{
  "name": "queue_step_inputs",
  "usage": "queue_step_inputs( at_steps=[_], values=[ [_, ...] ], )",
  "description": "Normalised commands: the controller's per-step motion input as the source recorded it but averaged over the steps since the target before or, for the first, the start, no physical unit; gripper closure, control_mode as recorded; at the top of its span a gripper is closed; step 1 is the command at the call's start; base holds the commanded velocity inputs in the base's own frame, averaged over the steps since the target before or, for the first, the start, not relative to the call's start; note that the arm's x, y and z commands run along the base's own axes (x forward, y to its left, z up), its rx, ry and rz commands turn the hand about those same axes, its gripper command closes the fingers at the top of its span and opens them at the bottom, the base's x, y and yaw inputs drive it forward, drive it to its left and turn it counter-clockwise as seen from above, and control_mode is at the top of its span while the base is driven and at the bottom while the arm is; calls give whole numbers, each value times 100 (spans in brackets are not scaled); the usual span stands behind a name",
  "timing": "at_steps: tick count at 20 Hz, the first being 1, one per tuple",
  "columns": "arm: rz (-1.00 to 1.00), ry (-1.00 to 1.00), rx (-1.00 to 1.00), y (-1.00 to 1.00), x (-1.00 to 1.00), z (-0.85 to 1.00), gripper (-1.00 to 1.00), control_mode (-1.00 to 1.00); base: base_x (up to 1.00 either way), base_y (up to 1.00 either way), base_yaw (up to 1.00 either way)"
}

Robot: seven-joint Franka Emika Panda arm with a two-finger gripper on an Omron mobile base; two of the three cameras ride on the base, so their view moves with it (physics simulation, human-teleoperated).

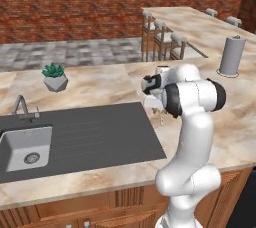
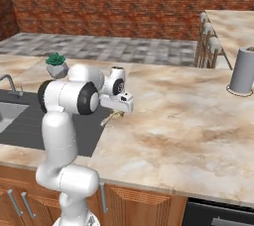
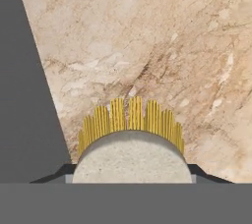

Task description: Grab the spray bottle from the cabinet, then place it next to the cutting board for sanitizing. Then grab the dish brush from the countertop next to the sink and place it next to the cutting board.

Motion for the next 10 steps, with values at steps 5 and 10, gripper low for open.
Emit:
queue_step_inputs(
  at_steps=[5, 10],
  values=[
    [0, -59, -10, 0, -77, 66, 100, -100, 0, 0, 0],
    [5, -91, -2, 0, -88, 53, 100, -100, 0, 0, 0]
  ],
)
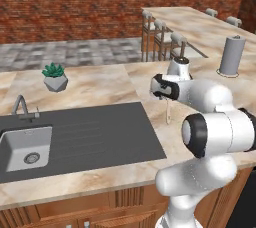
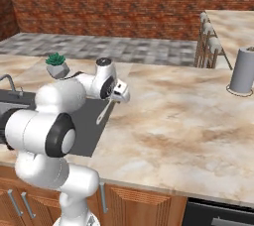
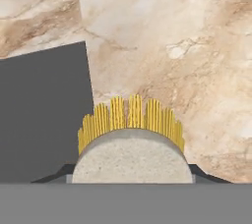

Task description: Grab the spray bottle from the cabinet, then place it next to the cutting board for sanitizing. Then grab the dish brush from the countertop next to the sink and place it next to the cutting board.

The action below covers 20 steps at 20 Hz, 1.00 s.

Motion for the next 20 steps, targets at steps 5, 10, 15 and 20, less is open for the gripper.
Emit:
queue_step_inputs(
  at_steps=[5, 10, 15, 20],
  values=[
    [12, -98, 2, 0, -60, 31, 100, -100, 0, 0, 0],
    [8, -77, 16, 7, -44, 77, 100, -100, 0, 0, 0],
    [7, -71, 17, 8, -30, 91, 100, -100, 0, 0, 0],
    [9, -83, 2, 1, -77, 57, 100, -100, 0, 0, 0]
  ],
)
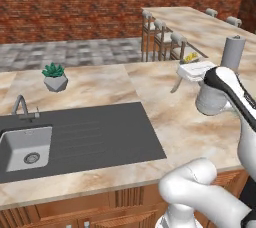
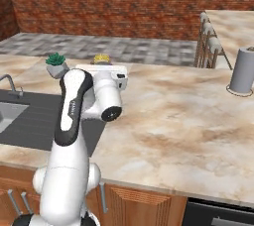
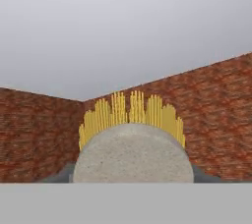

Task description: Grab the spray bottle from the cabinet, then place it next to the cutting board for sanitizing. Then grab the dish brush from the countertop next to the sink and place it next to the cutting board.

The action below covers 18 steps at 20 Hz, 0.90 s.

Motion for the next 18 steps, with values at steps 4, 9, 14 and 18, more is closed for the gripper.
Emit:
queue_step_inputs(
  at_steps=[4, 9, 14, 18],
  values=[
    [7, -57, 1, 2, -85, 74, 100, -100, 0, 0, 0],
    [2, -26, 0, 11, -66, 53, 100, -100, 0, 0, 0],
    [0, -8, -1, 24, -44, 32, 100, -100, 0, 0, 0],
    [0, -2, 0, 3, -39, 36, 100, -100, 0, 0, 0]
  ],
)
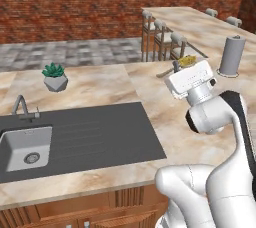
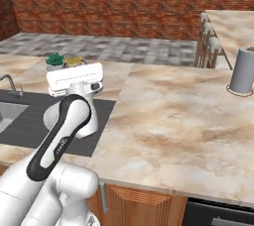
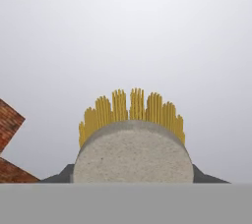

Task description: Grab the spray bottle from the cabinet, then place it next to the cutting board for sanitizing. Then grab the dish brush from the countertop next to the sink and place it next to the cutting board.

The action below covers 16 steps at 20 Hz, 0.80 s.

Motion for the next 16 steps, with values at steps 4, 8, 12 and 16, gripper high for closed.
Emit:
queue_step_inputs(
  at_steps=[4, 8, 12, 16],
  values=[
    [0, 1, 0, 0, -36, 56, 100, -100, 0, 0, 0],
    [0, 5, 0, 0, -37, 69, 100, -100, 0, 0, 0],
    [-2, 15, -2, -2, -32, 66, 100, -100, 0, 0, 0],
    [-2, 8, -5, -9, -44, 21, 100, -100, 0, 0, 0]
  ],
)
